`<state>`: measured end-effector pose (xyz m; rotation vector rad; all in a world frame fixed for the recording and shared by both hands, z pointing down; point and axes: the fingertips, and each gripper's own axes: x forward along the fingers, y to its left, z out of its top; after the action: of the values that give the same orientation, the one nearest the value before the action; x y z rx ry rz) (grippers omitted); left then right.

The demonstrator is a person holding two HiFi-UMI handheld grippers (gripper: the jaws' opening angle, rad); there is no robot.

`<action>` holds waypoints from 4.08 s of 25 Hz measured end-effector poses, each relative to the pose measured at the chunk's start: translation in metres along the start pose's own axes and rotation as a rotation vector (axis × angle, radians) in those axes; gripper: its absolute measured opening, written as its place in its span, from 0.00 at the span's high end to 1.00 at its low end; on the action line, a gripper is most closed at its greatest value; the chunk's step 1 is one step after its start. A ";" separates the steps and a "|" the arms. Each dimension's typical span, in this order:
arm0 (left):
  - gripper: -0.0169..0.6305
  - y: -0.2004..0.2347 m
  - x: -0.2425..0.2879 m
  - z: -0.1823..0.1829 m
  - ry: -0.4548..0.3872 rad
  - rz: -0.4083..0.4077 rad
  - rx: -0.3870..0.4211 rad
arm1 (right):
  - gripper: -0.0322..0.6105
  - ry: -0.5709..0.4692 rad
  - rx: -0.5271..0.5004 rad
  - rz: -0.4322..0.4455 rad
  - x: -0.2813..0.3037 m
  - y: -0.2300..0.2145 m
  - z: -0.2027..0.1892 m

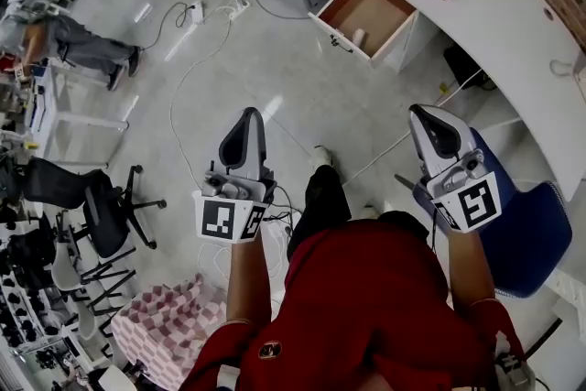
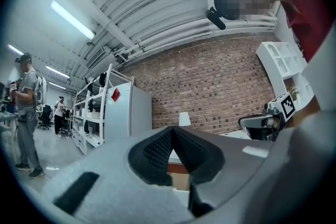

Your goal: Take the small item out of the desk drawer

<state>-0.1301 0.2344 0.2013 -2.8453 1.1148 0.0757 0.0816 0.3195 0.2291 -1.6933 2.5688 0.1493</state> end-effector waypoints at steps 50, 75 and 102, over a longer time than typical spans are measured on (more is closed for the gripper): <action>0.97 0.256 0.375 -0.163 0.097 0.066 -0.135 | 0.89 0.686 -0.430 0.683 0.395 -0.218 -0.365; 0.97 0.308 0.342 -0.249 0.226 0.206 -0.175 | 0.67 1.086 -0.661 1.252 0.342 -0.217 -0.582; 0.97 0.318 0.334 -0.293 0.322 0.271 -0.223 | 0.62 1.184 -0.872 1.450 0.324 -0.219 -0.658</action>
<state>-0.0974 -0.2520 0.4482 -2.9482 1.6486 -0.2672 0.1560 -0.1375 0.8383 1.0660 4.3373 0.4309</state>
